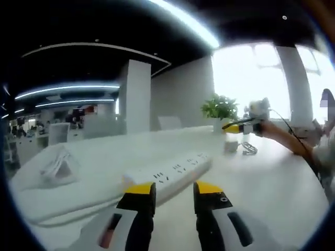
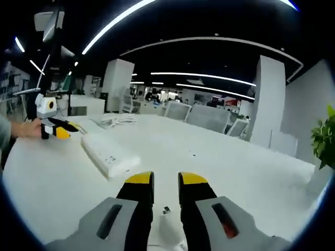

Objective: Straighten the power strip on the desk, plug the charger into it

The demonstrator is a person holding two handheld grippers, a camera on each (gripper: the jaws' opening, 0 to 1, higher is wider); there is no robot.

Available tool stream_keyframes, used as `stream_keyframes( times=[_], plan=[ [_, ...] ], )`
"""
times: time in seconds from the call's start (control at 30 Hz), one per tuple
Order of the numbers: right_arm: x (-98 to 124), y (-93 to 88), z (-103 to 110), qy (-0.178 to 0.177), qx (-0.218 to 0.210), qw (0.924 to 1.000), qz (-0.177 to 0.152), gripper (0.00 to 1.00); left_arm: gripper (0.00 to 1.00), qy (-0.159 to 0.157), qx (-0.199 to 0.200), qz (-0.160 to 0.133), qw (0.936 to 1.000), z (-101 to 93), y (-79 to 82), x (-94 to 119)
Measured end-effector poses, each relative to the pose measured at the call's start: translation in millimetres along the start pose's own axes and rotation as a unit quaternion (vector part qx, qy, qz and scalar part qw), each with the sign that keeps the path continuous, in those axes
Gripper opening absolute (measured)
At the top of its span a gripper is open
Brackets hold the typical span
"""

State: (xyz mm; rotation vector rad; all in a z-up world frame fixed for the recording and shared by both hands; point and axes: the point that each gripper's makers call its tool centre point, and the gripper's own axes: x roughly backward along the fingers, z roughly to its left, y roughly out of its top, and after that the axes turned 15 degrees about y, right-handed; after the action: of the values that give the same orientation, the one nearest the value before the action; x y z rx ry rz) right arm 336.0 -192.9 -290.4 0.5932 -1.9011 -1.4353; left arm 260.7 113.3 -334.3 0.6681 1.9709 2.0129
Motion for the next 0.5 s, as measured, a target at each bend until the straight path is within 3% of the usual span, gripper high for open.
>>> stream_keyframes(
  times=[0.2,0.5],
  plan=[
    [5,-13.6,-13,-0.005,0.003,0.9997,0.025,0.19,0.3,-0.002,0.014,-0.002,0.9999,0.9,5.8,4],
    [11,-13.3,-25,-0.005,-0.036,0.9993,-0.004,0.19,0.3,-0.011,0.008,0.011,0.9998,-8.3,-2.6,0]
  ],
)
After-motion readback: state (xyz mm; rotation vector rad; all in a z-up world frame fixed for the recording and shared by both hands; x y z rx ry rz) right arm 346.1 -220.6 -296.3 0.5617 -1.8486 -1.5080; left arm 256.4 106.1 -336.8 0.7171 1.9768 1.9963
